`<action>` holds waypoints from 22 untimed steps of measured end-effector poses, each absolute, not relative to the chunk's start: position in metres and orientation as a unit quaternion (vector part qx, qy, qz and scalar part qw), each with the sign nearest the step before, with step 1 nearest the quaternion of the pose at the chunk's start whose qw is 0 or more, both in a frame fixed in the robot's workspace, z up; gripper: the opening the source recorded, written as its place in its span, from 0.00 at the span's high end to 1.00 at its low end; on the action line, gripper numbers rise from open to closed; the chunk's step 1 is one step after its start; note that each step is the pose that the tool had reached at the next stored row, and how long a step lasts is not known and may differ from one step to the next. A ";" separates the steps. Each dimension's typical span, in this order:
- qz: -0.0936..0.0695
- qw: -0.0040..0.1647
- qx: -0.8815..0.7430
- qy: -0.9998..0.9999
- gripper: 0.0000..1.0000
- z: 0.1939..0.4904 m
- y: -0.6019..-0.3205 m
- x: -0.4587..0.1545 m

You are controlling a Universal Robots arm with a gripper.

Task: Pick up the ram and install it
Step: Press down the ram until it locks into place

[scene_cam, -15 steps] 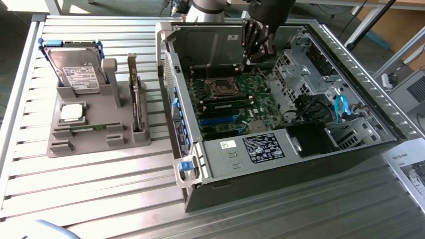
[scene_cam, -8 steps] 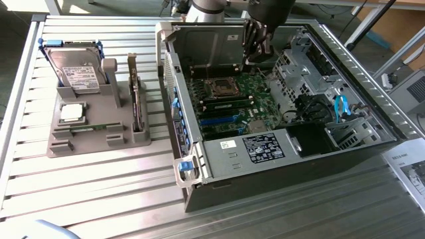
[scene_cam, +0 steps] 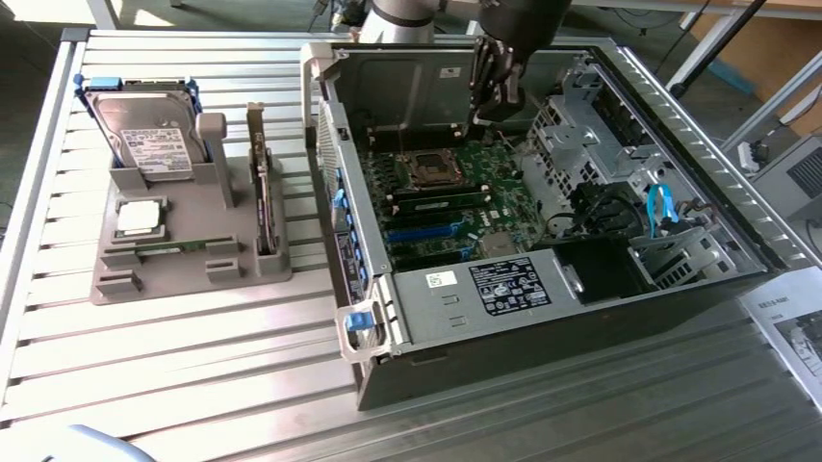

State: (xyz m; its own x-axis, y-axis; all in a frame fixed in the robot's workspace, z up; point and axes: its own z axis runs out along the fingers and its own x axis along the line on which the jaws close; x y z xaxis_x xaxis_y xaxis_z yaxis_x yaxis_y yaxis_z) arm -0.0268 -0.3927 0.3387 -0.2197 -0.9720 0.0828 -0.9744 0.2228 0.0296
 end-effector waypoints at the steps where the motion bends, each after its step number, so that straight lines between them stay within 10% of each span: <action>1: 0.014 0.042 0.621 -0.783 0.90 0.339 -0.393 -0.027; 22: 0.002 0.032 0.606 -0.795 0.90 0.339 -0.394 -0.027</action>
